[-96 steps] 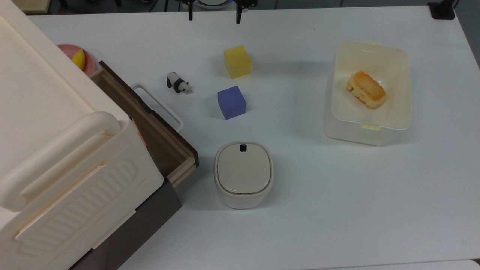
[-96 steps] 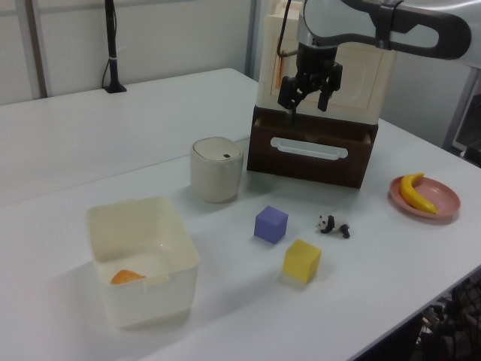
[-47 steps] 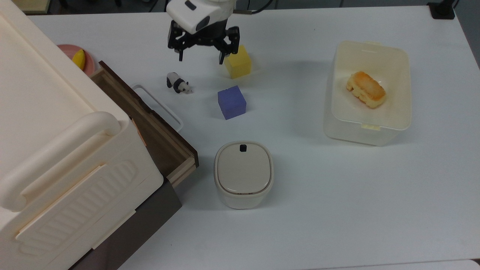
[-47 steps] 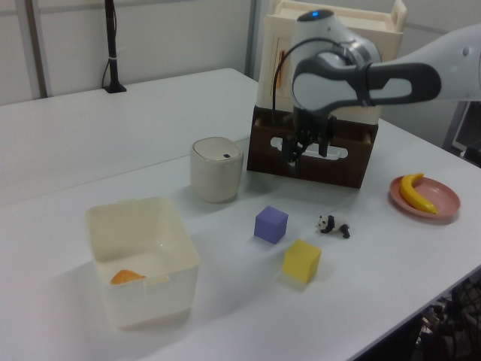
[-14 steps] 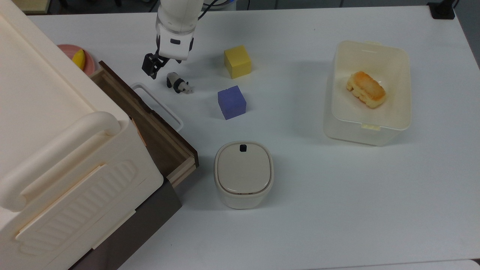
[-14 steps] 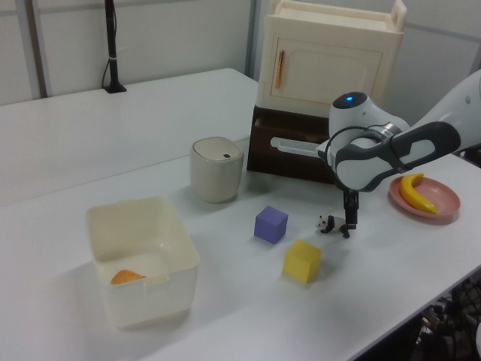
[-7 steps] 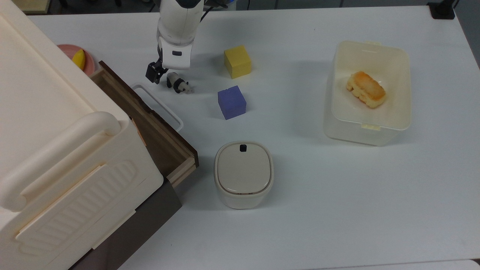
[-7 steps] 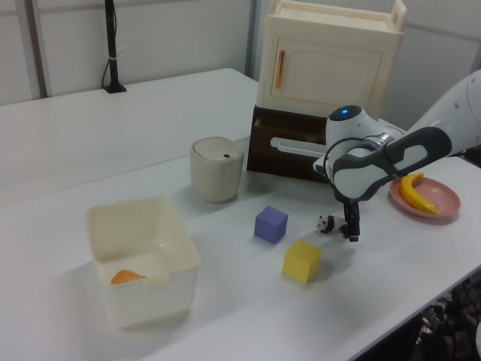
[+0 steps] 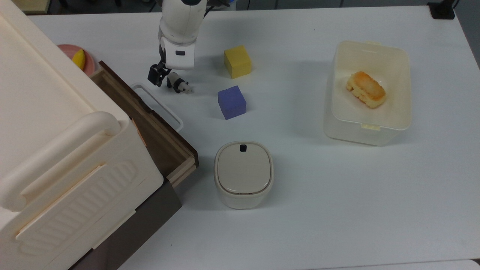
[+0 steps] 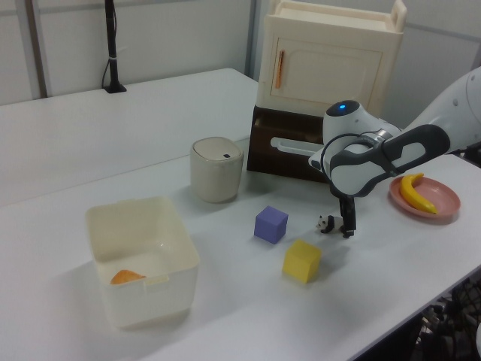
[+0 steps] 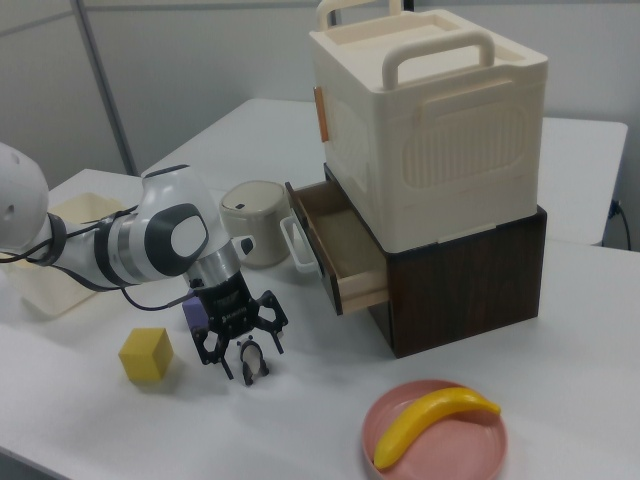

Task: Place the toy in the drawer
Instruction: 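Lower the gripper around the panda toy and close on it, then lift the panda toy up off the table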

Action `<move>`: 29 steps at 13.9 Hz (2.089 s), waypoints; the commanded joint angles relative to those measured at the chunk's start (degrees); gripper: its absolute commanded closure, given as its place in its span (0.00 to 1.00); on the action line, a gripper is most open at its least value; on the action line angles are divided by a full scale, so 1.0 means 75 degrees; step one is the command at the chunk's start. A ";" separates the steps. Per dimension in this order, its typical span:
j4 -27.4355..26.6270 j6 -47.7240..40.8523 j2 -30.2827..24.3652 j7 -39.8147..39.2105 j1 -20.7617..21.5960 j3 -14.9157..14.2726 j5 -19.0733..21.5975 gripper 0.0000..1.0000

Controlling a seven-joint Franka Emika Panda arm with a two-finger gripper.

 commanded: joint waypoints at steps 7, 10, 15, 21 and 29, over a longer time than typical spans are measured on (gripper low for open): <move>-0.0018 0.0138 -0.0142 -0.0653 0.0051 -0.0036 -0.0001 0.81; -0.0018 0.0091 -0.0153 -0.0653 0.0109 -0.0012 -0.0001 0.90; -0.0018 0.0067 -0.0153 -0.0641 0.0145 -0.0012 -0.0001 1.00; 0.0297 -0.0469 -0.0223 -0.0629 0.0168 0.0011 0.0418 1.00; 0.1445 -0.2520 -0.0645 -0.0571 0.0333 0.0280 0.1509 1.00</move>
